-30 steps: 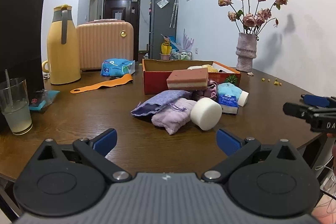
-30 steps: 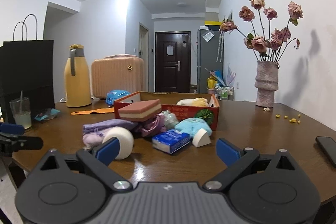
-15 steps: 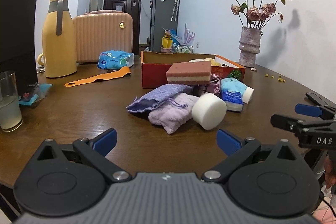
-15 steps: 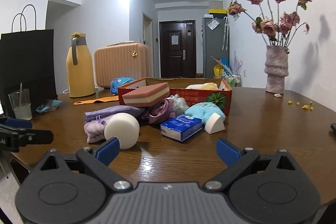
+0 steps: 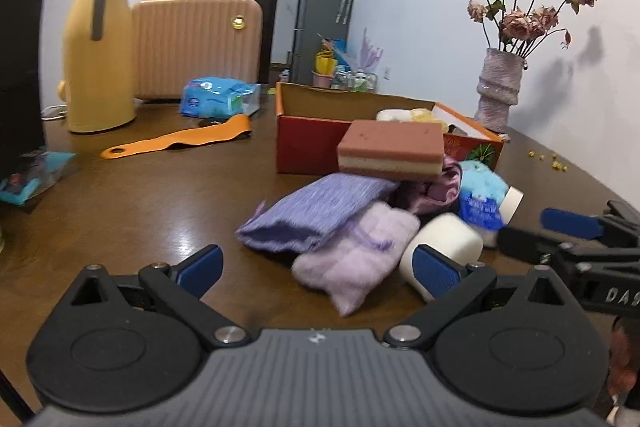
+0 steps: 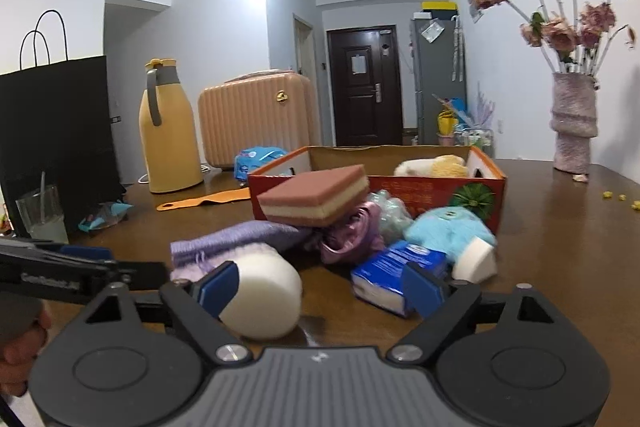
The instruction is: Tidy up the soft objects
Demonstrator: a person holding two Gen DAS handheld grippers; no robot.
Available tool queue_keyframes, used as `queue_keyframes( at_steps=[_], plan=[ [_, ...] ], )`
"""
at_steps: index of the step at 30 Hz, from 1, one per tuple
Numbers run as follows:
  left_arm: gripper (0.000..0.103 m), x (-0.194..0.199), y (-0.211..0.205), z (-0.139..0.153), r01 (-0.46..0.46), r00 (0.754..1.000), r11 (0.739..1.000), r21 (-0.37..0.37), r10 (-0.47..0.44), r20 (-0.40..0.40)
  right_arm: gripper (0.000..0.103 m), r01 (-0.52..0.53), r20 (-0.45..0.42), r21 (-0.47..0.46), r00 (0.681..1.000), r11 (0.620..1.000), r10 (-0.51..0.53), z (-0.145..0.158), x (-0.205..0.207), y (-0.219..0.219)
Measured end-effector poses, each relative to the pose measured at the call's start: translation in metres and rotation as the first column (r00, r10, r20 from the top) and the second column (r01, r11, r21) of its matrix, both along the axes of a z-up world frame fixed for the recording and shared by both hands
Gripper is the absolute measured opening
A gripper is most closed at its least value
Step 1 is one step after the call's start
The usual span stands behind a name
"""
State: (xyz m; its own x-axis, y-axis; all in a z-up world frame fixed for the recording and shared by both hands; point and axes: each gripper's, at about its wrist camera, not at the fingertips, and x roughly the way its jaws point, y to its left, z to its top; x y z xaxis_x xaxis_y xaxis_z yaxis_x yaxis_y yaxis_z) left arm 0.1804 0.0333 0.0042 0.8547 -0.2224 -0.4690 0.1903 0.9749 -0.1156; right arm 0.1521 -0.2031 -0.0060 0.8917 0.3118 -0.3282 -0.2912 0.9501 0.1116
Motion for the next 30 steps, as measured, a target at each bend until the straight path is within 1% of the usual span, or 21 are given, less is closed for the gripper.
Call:
queue_keyframes(
  at_steps=[3, 7, 8, 9, 10, 14, 16, 18, 20, 23, 25, 27, 28, 29, 30],
  plan=[
    [0.102, 0.016, 0.002, 0.000, 0.025, 0.999, 0.999, -0.040, -0.026, -0.033, 0.083, -0.044, -0.024, 0.038, 0.999, 0.998, 0.045, 0.001, 0.016, 0.005],
    [0.100, 0.026, 0.000, -0.008, -0.015, 0.998, 1.000, -0.006, 0.014, -0.059, 0.079, -0.095, -0.072, 0.081, 0.992, 0.992, 0.101, -0.003, 0.035, 0.014],
    [0.100, 0.027, 0.002, -0.010, -0.025, 0.997, 1.000, -0.009, 0.025, -0.073, 0.073, -0.105, -0.092, 0.082, 0.989, 0.991, 0.112, -0.006, 0.039, 0.016],
    [0.100, 0.027, 0.004, -0.012, -0.034, 0.996, 0.999, -0.017, 0.033, -0.086, 0.060, -0.117, -0.114, 0.077, 0.986, 0.990, 0.125, -0.009, 0.042, 0.018],
    [0.100, 0.026, 0.006, -0.014, -0.037, 0.995, 0.999, -0.023, 0.034, -0.096, 0.053, -0.128, -0.129, 0.073, 0.982, 0.989, 0.137, -0.011, 0.044, 0.020],
    [0.100, 0.019, 0.001, -0.018, -0.016, 0.994, 1.000, -0.015, 0.014, -0.111, 0.053, -0.097, -0.110, 0.063, 0.988, 0.993, 0.104, -0.016, 0.038, 0.011],
    [0.100, 0.019, -0.004, -0.019, -0.004, 0.993, 1.000, -0.016, 0.002, -0.119, 0.054, -0.038, -0.100, 0.051, 0.994, 0.998, 0.043, -0.017, 0.033, 0.001],
    [0.100, 0.018, -0.011, -0.018, 0.022, 0.993, 0.999, -0.023, -0.025, -0.116, 0.060, 0.054, -0.088, 0.021, 0.995, 0.998, -0.052, -0.017, 0.030, -0.010],
    [0.100, 0.019, -0.017, -0.018, 0.038, 0.993, 0.998, -0.043, -0.043, -0.114, 0.068, 0.101, -0.085, 0.020, 0.991, 0.995, -0.099, -0.016, 0.028, -0.023],
    [0.100, 0.025, -0.016, -0.014, 0.000, 0.995, 0.998, -0.064, -0.007, -0.104, 0.068, 0.137, -0.036, 0.039, 0.990, 0.990, -0.136, -0.006, 0.020, -0.036],
    [0.100, 0.032, -0.010, -0.009, -0.042, 0.994, 0.993, -0.114, 0.030, -0.103, 0.068, 0.141, 0.007, 0.034, 0.990, 0.989, -0.142, 0.001, 0.017, -0.036],
    [0.099, 0.045, -0.001, -0.008, -0.085, 0.992, 0.979, -0.186, 0.065, -0.110, 0.069, 0.118, 0.021, 0.046, 0.993, 0.992, -0.119, 0.006, 0.019, -0.032],
    [0.090, 0.053, 0.003, -0.008, -0.111, 0.987, 0.972, -0.207, 0.082, -0.141, 0.069, 0.100, 0.026, 0.058, 0.995, 0.993, -0.101, 0.008, 0.020, -0.027],
    [0.070, 0.059, 0.007, -0.009, -0.124, 0.983, 0.965, -0.232, 0.087, -0.164, 0.069, 0.075, 0.028, 0.062, 0.997, 0.995, -0.077, 0.010, 0.023, -0.022],
    [0.060, 0.066, 0.012, -0.010, -0.131, 0.979, 0.953, -0.272, 0.081, -0.189, 0.069, 0.051, 0.026, 0.060, 0.998, 0.997, -0.052, 0.011, 0.024, -0.018]
  ],
)
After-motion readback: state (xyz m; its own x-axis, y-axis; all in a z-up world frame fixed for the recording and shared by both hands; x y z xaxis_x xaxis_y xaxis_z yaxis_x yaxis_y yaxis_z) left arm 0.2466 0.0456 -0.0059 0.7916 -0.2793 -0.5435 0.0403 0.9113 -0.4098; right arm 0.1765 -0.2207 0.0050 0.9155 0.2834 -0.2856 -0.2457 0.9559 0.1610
